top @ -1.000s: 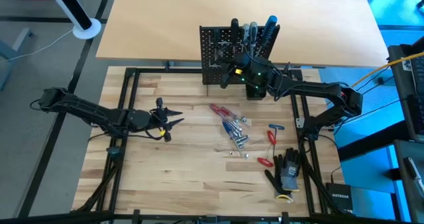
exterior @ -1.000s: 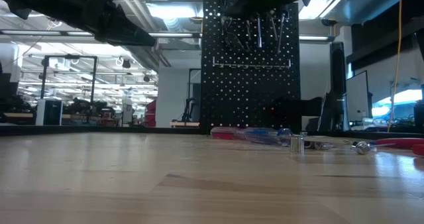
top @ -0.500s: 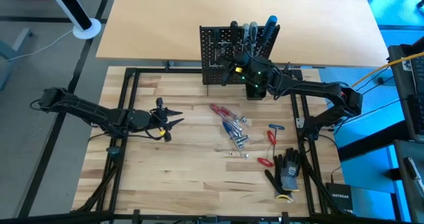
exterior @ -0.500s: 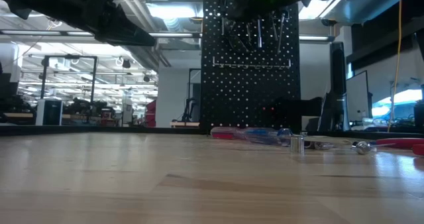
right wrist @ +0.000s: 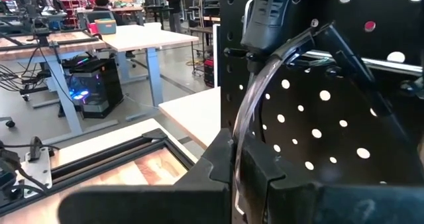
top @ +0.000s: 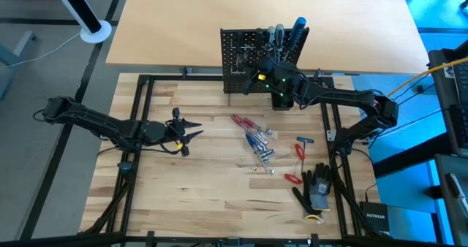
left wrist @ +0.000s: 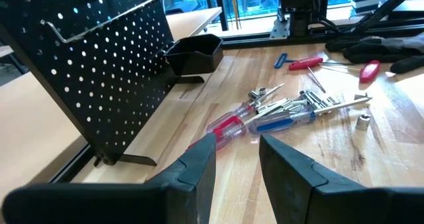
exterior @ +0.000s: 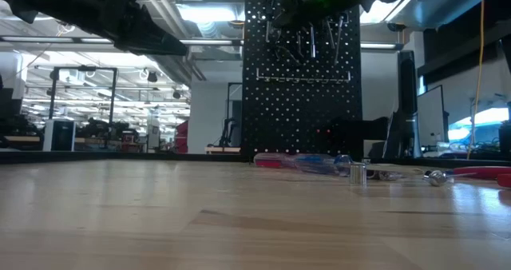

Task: Hang tools onto peg board
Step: Hang the black safety glasses on the peg board, then hang the blue transparent screwdriver on the peg board

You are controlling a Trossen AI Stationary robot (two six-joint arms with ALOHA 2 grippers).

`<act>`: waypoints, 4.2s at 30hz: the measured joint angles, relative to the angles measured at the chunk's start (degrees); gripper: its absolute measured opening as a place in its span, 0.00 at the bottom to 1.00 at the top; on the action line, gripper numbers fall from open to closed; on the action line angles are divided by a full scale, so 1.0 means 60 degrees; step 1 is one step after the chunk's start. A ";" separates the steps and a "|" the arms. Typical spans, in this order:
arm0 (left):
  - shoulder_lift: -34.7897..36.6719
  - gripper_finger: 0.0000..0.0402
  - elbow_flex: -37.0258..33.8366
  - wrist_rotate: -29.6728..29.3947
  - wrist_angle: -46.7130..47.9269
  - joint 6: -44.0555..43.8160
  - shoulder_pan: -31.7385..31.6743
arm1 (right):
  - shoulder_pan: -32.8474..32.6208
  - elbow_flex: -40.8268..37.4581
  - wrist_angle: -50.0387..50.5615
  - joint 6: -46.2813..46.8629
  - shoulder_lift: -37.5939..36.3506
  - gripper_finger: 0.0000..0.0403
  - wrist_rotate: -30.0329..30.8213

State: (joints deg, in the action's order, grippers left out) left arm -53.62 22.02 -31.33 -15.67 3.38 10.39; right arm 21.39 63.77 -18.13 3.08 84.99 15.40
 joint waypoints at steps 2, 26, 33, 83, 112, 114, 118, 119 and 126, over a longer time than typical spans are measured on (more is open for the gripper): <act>-0.0001 0.27 0.0000 0.0000 0.0006 -0.0001 0.0000 | 0.0000 0.0000 0.0059 0.0030 0.0000 0.03 -0.0003; -0.0001 0.27 0.0000 0.0000 0.0005 -0.0070 0.0000 | 0.0008 -0.0047 0.0316 0.0557 0.0040 0.27 0.0163; -0.0001 0.27 0.0000 0.0000 0.0008 -0.0101 0.0000 | -0.0004 -0.0047 0.0350 0.0419 -0.0087 0.29 0.0008; -0.0023 0.27 0.0004 0.0369 0.0068 -0.0322 0.0018 | -0.6315 -0.1288 0.6489 0.2871 -0.1258 0.29 0.0057; -0.1043 0.27 0.0004 0.0396 -0.0224 -0.0259 0.0007 | -0.4422 -0.1789 0.6345 0.4998 0.1641 0.33 -0.1424; -0.1043 0.27 0.0000 0.0485 -0.0232 -0.0267 0.0007 | -0.4407 -0.1789 0.6341 0.5079 0.1749 0.38 -0.1418; -0.1043 0.27 0.0004 0.0510 -0.0229 -0.0256 0.0001 | -0.4231 -0.1789 0.6385 0.5428 0.1767 0.48 -0.1422; -0.1043 0.27 0.0004 0.0510 -0.0229 -0.0256 0.0000 | -0.4197 -0.1789 0.6385 0.5458 0.1767 0.50 -0.1403; -0.1043 0.27 0.0000 0.0510 -0.0233 -0.0256 0.0000 | -0.3971 -0.1789 0.6307 0.5666 0.1859 0.56 -0.1278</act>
State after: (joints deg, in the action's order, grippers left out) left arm -59.88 22.02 -28.27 -17.06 1.85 10.39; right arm -2.44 53.04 19.72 37.08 96.15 7.73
